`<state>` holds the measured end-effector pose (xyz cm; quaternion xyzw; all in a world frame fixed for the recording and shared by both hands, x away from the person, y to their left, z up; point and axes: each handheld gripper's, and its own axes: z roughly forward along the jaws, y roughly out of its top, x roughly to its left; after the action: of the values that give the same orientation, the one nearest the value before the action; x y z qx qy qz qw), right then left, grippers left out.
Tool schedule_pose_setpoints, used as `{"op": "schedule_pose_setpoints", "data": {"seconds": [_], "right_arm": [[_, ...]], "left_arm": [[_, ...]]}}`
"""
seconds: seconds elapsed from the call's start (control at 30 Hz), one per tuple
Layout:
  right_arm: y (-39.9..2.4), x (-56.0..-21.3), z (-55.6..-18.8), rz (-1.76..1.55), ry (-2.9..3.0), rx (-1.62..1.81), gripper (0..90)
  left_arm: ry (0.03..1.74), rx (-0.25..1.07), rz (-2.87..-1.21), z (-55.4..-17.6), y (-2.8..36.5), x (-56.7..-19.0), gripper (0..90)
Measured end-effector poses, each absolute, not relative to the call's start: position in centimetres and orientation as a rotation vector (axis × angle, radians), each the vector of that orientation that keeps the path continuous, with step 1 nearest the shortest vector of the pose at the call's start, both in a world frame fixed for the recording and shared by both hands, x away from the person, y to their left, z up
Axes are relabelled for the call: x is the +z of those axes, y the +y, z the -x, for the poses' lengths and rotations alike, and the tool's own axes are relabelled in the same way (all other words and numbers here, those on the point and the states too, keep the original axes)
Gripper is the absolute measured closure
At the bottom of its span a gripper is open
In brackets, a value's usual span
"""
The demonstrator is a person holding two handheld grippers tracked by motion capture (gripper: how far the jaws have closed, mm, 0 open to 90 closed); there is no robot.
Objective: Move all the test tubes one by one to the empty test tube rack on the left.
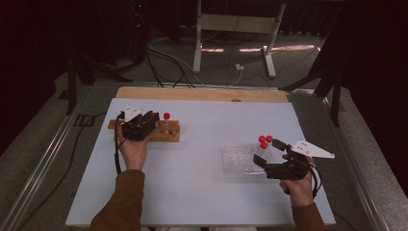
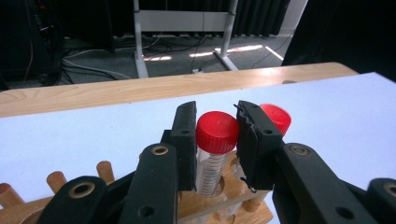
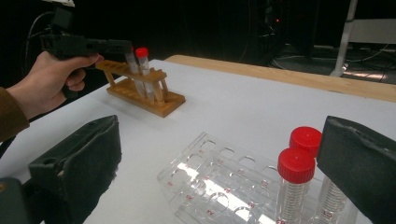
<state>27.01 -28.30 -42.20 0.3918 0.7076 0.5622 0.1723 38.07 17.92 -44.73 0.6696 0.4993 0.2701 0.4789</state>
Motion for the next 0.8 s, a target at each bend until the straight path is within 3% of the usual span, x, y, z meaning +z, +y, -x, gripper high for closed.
{"op": "schedule_pose_setpoints", "data": {"seconds": [0.33,0.8], "right_arm": [[-28.3,-42.18,-26.96,-1.099,2.01,1.581,0.0],[-28.79,-42.4,-27.1,-1.112,1.974,1.561,0.0]], "left_arm": [[1.227,0.655,-1.636,-38.08,17.82,-45.13,68.7],[1.233,0.612,-1.57,-37.13,18.22,-44.27,30.6]]}}
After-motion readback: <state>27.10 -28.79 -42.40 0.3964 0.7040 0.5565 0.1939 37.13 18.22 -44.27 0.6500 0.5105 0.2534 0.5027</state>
